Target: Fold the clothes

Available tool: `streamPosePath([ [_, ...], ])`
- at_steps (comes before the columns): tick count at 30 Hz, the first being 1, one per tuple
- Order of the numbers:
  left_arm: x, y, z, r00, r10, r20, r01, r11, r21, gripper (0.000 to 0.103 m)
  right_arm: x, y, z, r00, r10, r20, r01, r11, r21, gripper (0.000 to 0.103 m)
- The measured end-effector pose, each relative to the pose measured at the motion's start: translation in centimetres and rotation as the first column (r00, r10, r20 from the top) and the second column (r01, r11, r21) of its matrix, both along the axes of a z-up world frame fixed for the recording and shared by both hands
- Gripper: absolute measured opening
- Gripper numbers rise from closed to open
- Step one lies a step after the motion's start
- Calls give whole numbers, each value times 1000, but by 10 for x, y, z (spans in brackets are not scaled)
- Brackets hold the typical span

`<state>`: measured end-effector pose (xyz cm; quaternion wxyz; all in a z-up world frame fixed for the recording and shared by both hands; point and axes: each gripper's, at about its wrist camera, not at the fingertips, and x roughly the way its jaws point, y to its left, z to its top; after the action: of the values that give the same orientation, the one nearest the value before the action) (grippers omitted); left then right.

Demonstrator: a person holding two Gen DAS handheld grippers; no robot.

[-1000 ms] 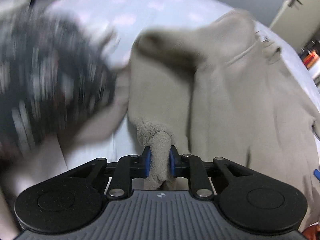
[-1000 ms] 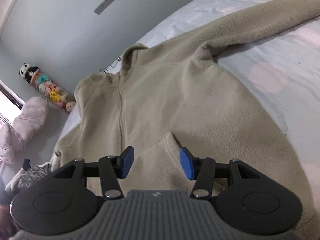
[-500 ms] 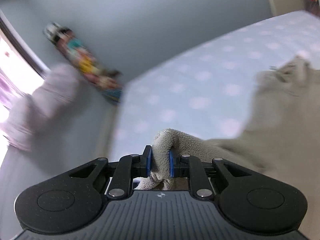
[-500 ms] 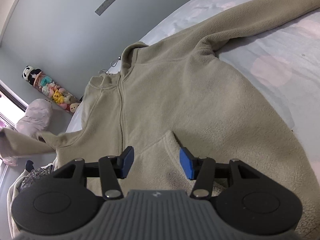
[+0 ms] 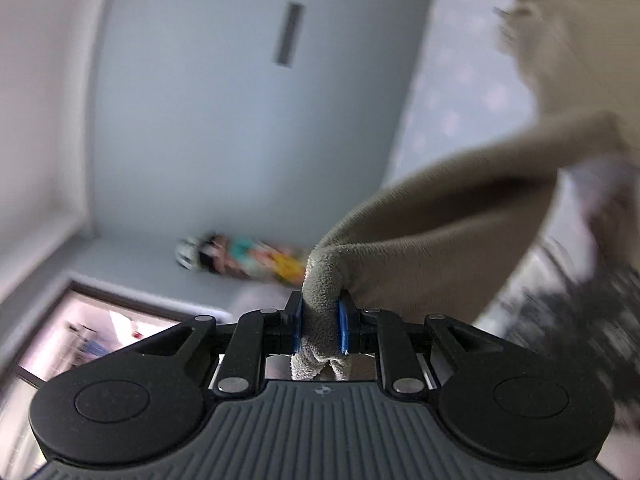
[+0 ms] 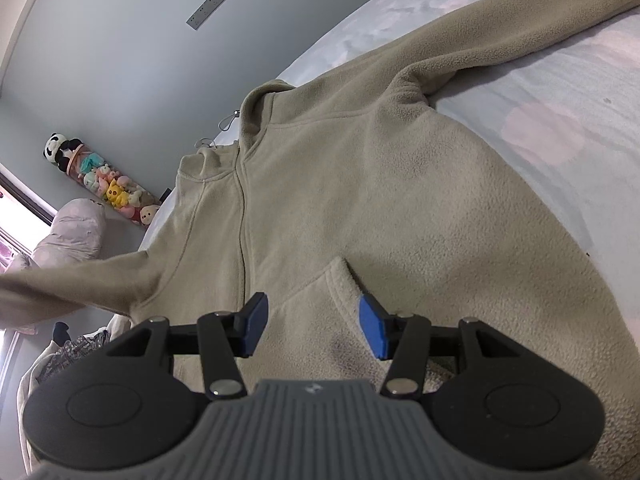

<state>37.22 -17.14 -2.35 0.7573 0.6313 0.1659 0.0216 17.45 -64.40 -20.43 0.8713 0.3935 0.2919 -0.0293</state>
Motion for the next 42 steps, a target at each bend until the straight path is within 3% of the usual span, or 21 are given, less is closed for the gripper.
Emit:
streamPosePath([
  [4, -24, 29, -32, 995, 27, -92, -29, 999, -20, 15, 4, 1, -1, 1000, -6, -7, 6, 1000, 1, 54],
  [8, -62, 36, -49, 983, -26, -180, 12, 997, -78, 15, 5, 1, -1, 1000, -10, -15, 10, 1000, -5, 54],
  [13, -95, 32, -75, 948, -61, -311, 32, 995, -99, 15, 5, 2, 1, 1000, -11, -23, 11, 1000, -17, 54],
  [17, -95, 44, -89, 924, -14, -381, -51, 986, -162, 20, 3, 2, 3, 1000, -9, -18, 8, 1000, -24, 54],
  [21, -100, 52, -58, 921, -17, -389, -112, 946, -305, 27, 1, 2, 5, 1000, -8, -11, 8, 1000, -25, 54],
  [24, -111, 64, -23, 909, -54, -414, -153, 879, -452, 37, 0, 2, 5, 1000, -9, -10, 9, 1000, -26, 54],
  [26, -116, 73, -1, 914, -66, -400, -182, 816, -549, 46, 0, 2, 6, 1000, -8, -9, 7, 1000, -26, 54],
  [28, -112, 86, 17, 924, -48, -380, -227, 729, -645, 47, -1, 2, 7, 1000, -6, -6, 6, 1000, -26, 54],
  [32, -88, 121, 42, 920, 76, -384, -369, 492, -788, 52, -2, 3, 9, 1000, -6, -1, 6, 1000, -25, 54],
  [36, -53, 160, 41, 865, 153, -477, -500, 202, -842, 54, -3, 3, 10, 1000, -9, 3, 9, 1000, -25, 55],
  [38, -42, 175, 36, 848, 167, -504, -522, 93, -848, 54, -4, 2, 10, 1000, -13, 7, 13, 1000, -23, 55],
  [41, -31, 184, 22, 830, 157, -536, -538, -33, -842, 52, -5, 1, 10, 1000, -18, 9, 18, 1000, -19, 55],
  [42, -28, 185, 16, 821, 142, -553, -550, -69, -833, 43, -5, 1, 11, 1000, -18, 8, 18, 1000, -20, 55],
])
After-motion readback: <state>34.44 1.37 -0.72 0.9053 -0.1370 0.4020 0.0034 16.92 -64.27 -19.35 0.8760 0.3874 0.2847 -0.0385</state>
